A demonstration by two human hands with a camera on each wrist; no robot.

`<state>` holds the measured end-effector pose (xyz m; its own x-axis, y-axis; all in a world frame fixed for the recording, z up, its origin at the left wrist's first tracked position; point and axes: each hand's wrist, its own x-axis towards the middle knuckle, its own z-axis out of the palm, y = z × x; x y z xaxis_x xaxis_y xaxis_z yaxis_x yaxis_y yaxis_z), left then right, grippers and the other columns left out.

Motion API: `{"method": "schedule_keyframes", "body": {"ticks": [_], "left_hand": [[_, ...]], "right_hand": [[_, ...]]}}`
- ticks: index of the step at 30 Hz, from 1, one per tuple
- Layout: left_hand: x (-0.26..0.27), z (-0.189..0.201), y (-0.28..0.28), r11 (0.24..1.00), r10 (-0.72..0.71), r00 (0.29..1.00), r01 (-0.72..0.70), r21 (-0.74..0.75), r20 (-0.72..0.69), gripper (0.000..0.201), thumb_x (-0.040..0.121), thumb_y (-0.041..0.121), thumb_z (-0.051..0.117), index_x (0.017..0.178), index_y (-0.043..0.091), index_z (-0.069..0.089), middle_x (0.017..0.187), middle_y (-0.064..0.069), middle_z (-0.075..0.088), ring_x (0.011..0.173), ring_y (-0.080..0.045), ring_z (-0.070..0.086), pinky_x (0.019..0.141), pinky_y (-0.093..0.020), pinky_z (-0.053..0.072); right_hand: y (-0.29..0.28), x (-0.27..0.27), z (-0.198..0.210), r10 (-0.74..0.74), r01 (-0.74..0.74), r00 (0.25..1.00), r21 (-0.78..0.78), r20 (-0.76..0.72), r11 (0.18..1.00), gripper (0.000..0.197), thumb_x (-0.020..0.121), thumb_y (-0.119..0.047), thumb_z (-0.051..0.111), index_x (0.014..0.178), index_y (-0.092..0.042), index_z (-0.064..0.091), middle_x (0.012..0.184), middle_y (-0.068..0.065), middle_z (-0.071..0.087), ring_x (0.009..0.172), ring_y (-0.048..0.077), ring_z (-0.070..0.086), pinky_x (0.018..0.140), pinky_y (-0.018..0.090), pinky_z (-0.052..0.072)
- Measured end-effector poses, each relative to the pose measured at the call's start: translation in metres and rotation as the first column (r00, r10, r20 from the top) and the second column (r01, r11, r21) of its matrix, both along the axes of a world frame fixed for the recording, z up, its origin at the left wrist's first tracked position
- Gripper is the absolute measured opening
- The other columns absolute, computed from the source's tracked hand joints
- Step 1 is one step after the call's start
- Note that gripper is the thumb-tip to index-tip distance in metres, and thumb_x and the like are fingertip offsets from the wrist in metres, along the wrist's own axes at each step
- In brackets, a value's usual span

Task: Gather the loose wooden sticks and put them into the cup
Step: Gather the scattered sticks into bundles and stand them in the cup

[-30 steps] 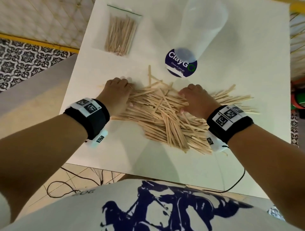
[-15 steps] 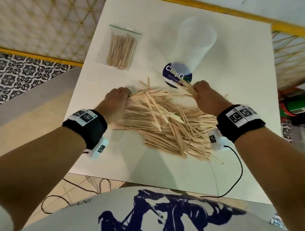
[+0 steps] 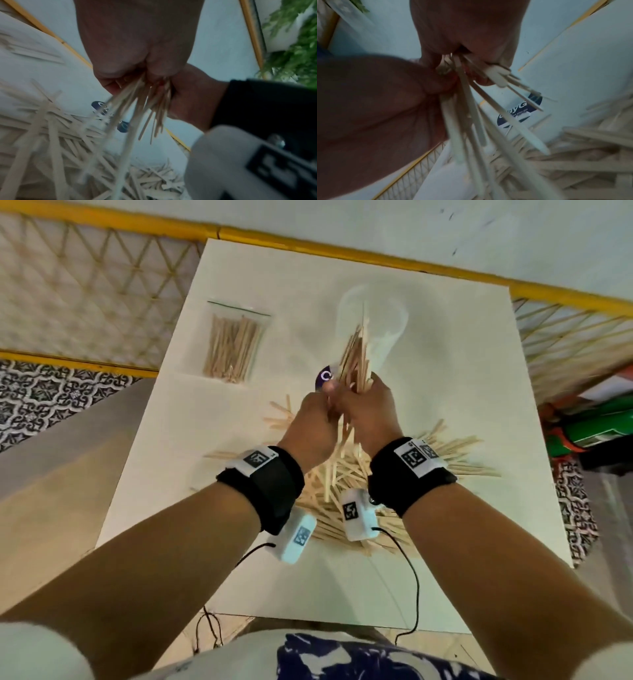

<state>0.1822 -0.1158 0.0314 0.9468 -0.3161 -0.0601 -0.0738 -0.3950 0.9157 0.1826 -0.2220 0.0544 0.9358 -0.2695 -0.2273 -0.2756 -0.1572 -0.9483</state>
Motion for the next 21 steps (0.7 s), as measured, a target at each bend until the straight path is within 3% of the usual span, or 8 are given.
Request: {"method": "schedule_keyframes", "body": {"ticks": [4, 6, 8, 10, 14, 17, 19, 21], "left_hand": [[0.006, -0.020, -0.008, 0.997, -0.060, 0.998, 0.060, 0.048, -0.006, 0.030, 0.079, 0.024, 0.035, 0.085, 0.003, 0.056, 0.074, -0.015, 0.061, 0.069, -0.034, 0.060, 0.061, -0.050, 0.050], [0.006, -0.017, -0.005, 0.991, -0.068, 0.997, 0.071, 0.117, -0.023, 0.031, 0.076, 0.031, 0.034, 0.076, 0.006, 0.052, 0.074, -0.014, 0.057, 0.069, -0.031, 0.054, 0.065, -0.048, 0.048], [-0.001, -0.004, 0.000, 0.992, -0.086, 0.987, 0.097, 0.081, -0.133, 0.028, 0.086, 0.033, 0.045, 0.097, 0.010, 0.058, 0.096, -0.005, 0.061, 0.088, -0.019, 0.057, 0.080, -0.036, 0.046], [-0.008, 0.005, 0.006, 0.991, -0.108, 0.957, 0.126, 0.051, -0.268, 0.049, 0.090, 0.030, 0.060, 0.134, 0.015, 0.045, 0.125, 0.004, 0.051, 0.115, -0.008, 0.047, 0.093, -0.022, 0.034], [-0.009, -0.001, 0.005, 0.984, -0.142, 0.940, 0.169, 0.062, -0.309, 0.082, 0.084, 0.027, 0.070, 0.148, 0.023, 0.019, 0.127, 0.011, 0.038, 0.116, 0.001, 0.034, 0.090, -0.015, 0.029], [-0.002, -0.006, 0.000, 0.973, -0.117, 0.951, 0.167, 0.157, -0.286, 0.052, 0.088, 0.033, 0.064, 0.132, 0.021, 0.039, 0.111, 0.005, 0.058, 0.097, -0.012, 0.058, 0.083, -0.030, 0.046], [-0.002, -0.007, -0.002, 0.955, -0.144, 0.962, 0.197, 0.224, -0.230, 0.022, 0.092, 0.032, 0.057, 0.108, 0.019, 0.049, 0.085, 0.003, 0.060, 0.074, -0.015, 0.056, 0.068, -0.031, 0.043], [-0.003, -0.008, 0.002, 0.949, -0.156, 0.959, 0.211, 0.232, -0.236, 0.021, 0.093, 0.028, 0.056, 0.111, 0.019, 0.050, 0.090, 0.006, 0.058, 0.080, -0.013, 0.054, 0.071, -0.025, 0.039]], "right_hand": [[0.005, 0.004, -0.003, -0.056, 0.056, 0.998, -0.086, 0.000, 0.995, 0.023, 0.083, -0.037, 0.069, 0.068, -0.022, 0.060, 0.060, -0.008, 0.061, 0.052, 0.002, 0.057, 0.052, 0.018, 0.044], [0.003, 0.005, -0.004, -0.063, 0.061, 0.998, -0.130, -0.012, 0.990, 0.020, 0.090, -0.036, 0.060, 0.073, -0.026, 0.057, 0.064, -0.010, 0.060, 0.057, 0.001, 0.056, 0.057, 0.020, 0.046], [-0.002, 0.006, -0.004, -0.090, 0.088, 0.996, -0.052, -0.027, 0.995, 0.014, 0.090, -0.037, 0.057, 0.088, -0.023, 0.059, 0.068, -0.007, 0.065, 0.065, 0.012, 0.064, 0.069, 0.035, 0.056], [-0.007, 0.006, -0.006, -0.103, 0.105, 0.994, 0.061, -0.033, 0.993, 0.014, 0.090, -0.036, 0.057, 0.094, -0.022, 0.056, 0.068, -0.002, 0.070, 0.068, 0.020, 0.068, 0.076, 0.050, 0.059], [-0.008, 0.002, -0.005, -0.073, 0.066, 0.997, 0.163, 0.039, 0.984, 0.010, 0.091, -0.024, 0.060, 0.094, -0.023, 0.050, 0.067, 0.003, 0.068, 0.069, 0.024, 0.069, 0.074, 0.051, 0.059], [-0.005, 0.000, -0.007, -0.050, 0.040, 0.998, 0.305, 0.028, 0.951, 0.018, 0.088, -0.009, 0.065, 0.093, -0.018, 0.051, 0.070, 0.003, 0.059, 0.064, 0.020, 0.061, 0.070, 0.040, 0.056], [-0.009, 0.001, -0.010, -0.012, 0.003, 1.000, 0.408, 0.020, 0.913, 0.017, 0.084, -0.003, 0.066, 0.087, -0.015, 0.056, 0.070, 0.002, 0.059, 0.064, 0.021, 0.059, 0.070, 0.039, 0.052], [-0.015, 0.002, -0.006, 0.043, -0.068, 0.997, 0.437, 0.067, 0.897, 0.010, 0.086, -0.001, 0.062, 0.085, -0.008, 0.055, 0.070, 0.006, 0.064, 0.066, 0.024, 0.062, 0.070, 0.037, 0.054]]}}
